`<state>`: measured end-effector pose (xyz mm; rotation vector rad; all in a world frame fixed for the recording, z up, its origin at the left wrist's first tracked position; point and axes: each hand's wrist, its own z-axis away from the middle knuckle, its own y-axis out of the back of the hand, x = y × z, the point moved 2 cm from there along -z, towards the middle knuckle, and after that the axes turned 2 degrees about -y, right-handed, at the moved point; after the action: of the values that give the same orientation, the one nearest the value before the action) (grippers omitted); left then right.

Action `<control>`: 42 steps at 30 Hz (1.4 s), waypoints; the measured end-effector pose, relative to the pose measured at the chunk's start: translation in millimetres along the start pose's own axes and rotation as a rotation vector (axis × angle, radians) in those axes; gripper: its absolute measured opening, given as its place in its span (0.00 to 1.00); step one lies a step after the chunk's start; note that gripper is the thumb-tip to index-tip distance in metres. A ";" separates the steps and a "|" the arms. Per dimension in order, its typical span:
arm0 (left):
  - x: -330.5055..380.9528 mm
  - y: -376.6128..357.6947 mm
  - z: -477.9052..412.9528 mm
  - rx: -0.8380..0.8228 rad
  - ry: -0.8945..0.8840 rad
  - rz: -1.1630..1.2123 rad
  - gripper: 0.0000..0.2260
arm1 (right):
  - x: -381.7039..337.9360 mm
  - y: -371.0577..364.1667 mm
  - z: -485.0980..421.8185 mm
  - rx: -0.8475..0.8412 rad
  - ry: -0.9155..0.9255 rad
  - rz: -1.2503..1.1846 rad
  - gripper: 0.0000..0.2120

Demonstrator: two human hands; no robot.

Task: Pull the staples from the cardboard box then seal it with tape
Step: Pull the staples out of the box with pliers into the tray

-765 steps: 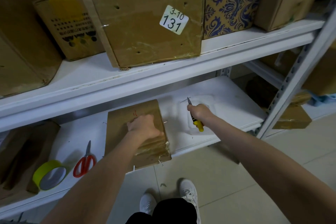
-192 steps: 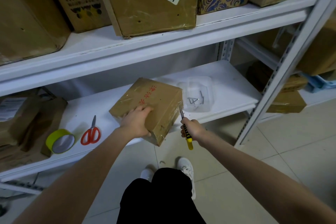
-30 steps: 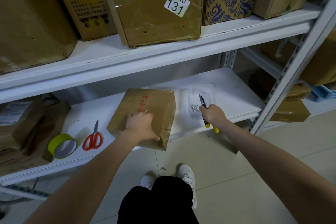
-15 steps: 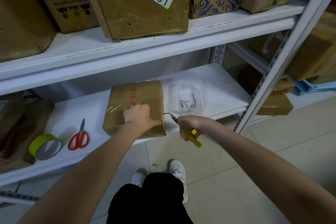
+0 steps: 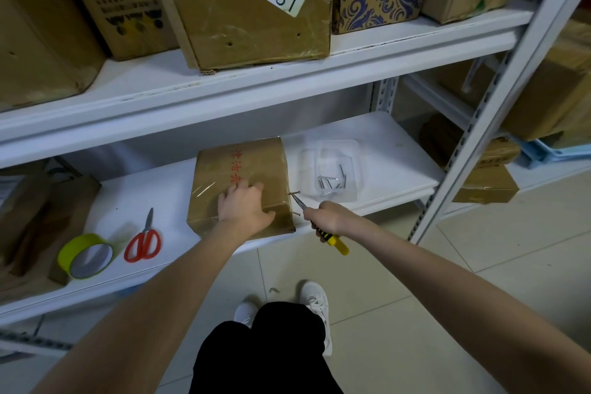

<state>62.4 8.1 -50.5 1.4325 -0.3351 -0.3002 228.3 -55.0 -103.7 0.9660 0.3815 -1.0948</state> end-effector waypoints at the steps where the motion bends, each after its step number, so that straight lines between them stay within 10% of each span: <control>1: -1.1 0.9 1.2 0.009 -0.001 0.013 0.23 | -0.6 -1.6 0.2 0.001 -0.002 0.000 0.19; 13: -20.0 4.8 -5.1 -0.039 -0.042 0.147 0.20 | -11.9 -16.8 -0.7 0.041 0.019 -0.112 0.17; 25: -35.8 5.4 -11.5 -0.083 -0.077 0.280 0.27 | -7.2 -11.0 -6.7 -0.319 -0.207 -0.923 0.14; 32: -36.7 8.5 -16.4 -0.106 -0.081 0.237 0.21 | -10.1 -6.1 0.9 -0.079 -0.105 -0.476 0.09; 42: -35.8 10.4 -19.5 -0.144 -0.083 0.274 0.20 | 18.0 29.9 -1.8 0.053 -0.175 -0.596 0.10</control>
<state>37.4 41.3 -43.9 1.2182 -0.5606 -0.1571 262.9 -60.2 -103.1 0.8106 0.5151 -1.7237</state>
